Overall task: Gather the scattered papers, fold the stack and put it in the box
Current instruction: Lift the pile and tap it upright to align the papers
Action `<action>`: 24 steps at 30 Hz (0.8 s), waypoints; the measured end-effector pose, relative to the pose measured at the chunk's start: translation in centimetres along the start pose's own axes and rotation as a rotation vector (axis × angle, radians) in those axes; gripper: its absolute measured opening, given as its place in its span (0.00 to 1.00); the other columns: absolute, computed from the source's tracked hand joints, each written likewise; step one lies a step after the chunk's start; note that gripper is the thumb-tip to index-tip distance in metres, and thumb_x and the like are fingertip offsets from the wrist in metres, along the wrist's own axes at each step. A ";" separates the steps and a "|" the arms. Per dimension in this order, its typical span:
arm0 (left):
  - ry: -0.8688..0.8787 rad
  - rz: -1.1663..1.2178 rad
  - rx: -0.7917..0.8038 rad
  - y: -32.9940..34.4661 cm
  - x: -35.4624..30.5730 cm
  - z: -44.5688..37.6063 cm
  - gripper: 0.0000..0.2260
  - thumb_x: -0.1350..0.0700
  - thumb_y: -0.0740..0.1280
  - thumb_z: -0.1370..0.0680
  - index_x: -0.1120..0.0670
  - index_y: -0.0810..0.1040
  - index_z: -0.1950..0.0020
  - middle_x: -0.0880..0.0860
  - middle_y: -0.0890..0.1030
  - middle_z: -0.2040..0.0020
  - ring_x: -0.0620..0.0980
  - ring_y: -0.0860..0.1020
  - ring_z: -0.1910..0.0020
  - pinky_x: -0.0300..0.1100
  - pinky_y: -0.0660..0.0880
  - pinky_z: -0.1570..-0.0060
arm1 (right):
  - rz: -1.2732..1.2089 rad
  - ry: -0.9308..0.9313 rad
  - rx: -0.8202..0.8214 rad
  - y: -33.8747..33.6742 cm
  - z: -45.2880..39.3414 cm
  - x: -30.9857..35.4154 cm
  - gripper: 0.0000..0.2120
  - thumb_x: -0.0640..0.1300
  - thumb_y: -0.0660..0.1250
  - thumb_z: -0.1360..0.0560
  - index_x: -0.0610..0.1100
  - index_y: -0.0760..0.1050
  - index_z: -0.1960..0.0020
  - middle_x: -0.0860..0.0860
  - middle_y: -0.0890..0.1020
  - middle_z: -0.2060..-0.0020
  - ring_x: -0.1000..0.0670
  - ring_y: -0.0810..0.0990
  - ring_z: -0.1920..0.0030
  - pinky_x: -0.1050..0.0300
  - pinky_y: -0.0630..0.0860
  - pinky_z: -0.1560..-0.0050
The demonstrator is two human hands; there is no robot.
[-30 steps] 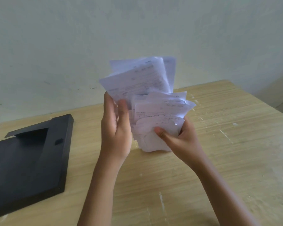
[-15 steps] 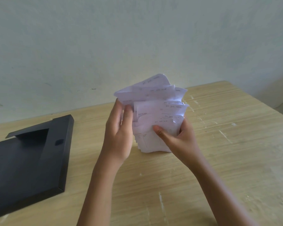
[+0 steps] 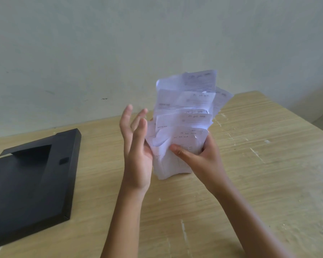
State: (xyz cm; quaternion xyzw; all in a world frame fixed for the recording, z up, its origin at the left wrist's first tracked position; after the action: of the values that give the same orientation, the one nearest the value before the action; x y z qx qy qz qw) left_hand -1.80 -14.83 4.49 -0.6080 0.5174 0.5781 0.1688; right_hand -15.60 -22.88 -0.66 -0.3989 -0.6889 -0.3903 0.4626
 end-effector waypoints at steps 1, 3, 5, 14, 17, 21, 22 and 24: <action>-0.032 0.021 0.002 -0.1 0.2 0.0 0.32 0.42 0.69 0.26 0.47 0.69 0.23 0.56 0.78 0.28 0.53 0.77 0.29 0.55 0.75 0.31 | -0.001 0.013 0.002 0.0 0.0 -0.2 0.27 0.40 0.81 0.33 0.42 0.75 0.38 0.47 0.86 0.46 0.49 0.86 0.46 0.50 0.84 0.49; -0.047 -0.055 0.058 -0.1 0.9 0.0 0.25 0.49 0.69 0.22 0.56 0.75 0.27 0.59 0.82 0.34 0.55 0.81 0.35 0.54 0.77 0.35 | 0.011 0.029 0.009 0.1 0.0 -0.4 0.26 0.41 0.82 0.34 0.43 0.77 0.39 0.46 0.86 0.46 0.47 0.86 0.46 0.44 0.84 0.47; -0.050 -0.170 0.060 -0.3 1.5 -0.1 0.15 0.55 0.69 0.20 0.55 0.79 0.34 0.56 0.86 0.41 0.54 0.84 0.40 0.50 0.79 0.41 | 0.013 0.030 0.019 0.1 0.1 -0.4 0.23 0.40 0.80 0.32 0.44 0.78 0.40 0.47 0.87 0.47 0.47 0.86 0.46 0.43 0.83 0.46; 0.057 -0.460 0.101 -1.1 3.4 0.0 0.34 0.62 0.69 0.19 0.48 0.55 0.19 0.53 0.82 0.34 0.47 0.81 0.35 0.42 0.78 0.35 | 0.125 -0.045 0.032 0.3 0.4 0.5 0.25 0.46 0.80 0.31 0.50 0.75 0.38 0.54 0.85 0.46 0.54 0.84 0.44 0.51 0.83 0.48; 0.077 -0.437 0.013 -1.7 3.2 -0.2 0.15 0.61 0.74 0.23 0.51 0.79 0.38 0.47 0.88 0.48 0.44 0.86 0.48 0.40 0.81 0.48 | 0.050 -0.065 0.013 0.1 0.6 0.9 0.20 0.40 0.75 0.27 0.49 0.73 0.38 0.56 0.84 0.49 0.58 0.84 0.47 0.62 0.80 0.52; -0.006 -0.438 0.080 -2.0 3.8 -0.2 0.13 0.52 0.72 0.24 0.47 0.79 0.40 0.46 0.88 0.47 0.45 0.86 0.46 0.43 0.80 0.47 | 0.179 -0.067 -0.051 0.1 0.4 0.6 0.15 0.47 0.77 0.29 0.48 0.79 0.44 0.53 0.85 0.52 0.54 0.85 0.51 0.54 0.82 0.54; 0.006 -0.428 0.092 -1.8 3.8 -0.1 0.16 0.53 0.72 0.24 0.47 0.77 0.37 0.48 0.87 0.44 0.48 0.85 0.42 0.45 0.80 0.44 | 0.208 -0.091 -0.069 0.2 0.4 0.7 0.14 0.49 0.78 0.29 0.49 0.80 0.46 0.53 0.85 0.53 0.53 0.85 0.51 0.52 0.83 0.53; 0.043 -0.363 0.071 -1.7 3.7 -0.1 0.22 0.55 0.73 0.24 0.49 0.73 0.31 0.53 0.85 0.39 0.51 0.84 0.39 0.46 0.81 0.42 | 0.223 -0.141 -0.071 0.2 0.4 0.8 0.14 0.51 0.77 0.29 0.49 0.81 0.46 0.52 0.86 0.51 0.52 0.85 0.49 0.53 0.82 0.52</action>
State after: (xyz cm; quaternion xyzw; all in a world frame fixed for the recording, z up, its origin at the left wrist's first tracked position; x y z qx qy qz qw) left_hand -1.15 -15.82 0.60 -0.6973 0.4226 0.5065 0.2805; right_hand -15.77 -22.25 0.05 -0.5157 -0.6568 -0.3316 0.4391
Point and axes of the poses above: each hand's wrist, its own z-axis away from the middle knuckle, its own y-axis out of the palm, x = y × z, the point moved 4 cm from there along -z, towards the middle knuckle
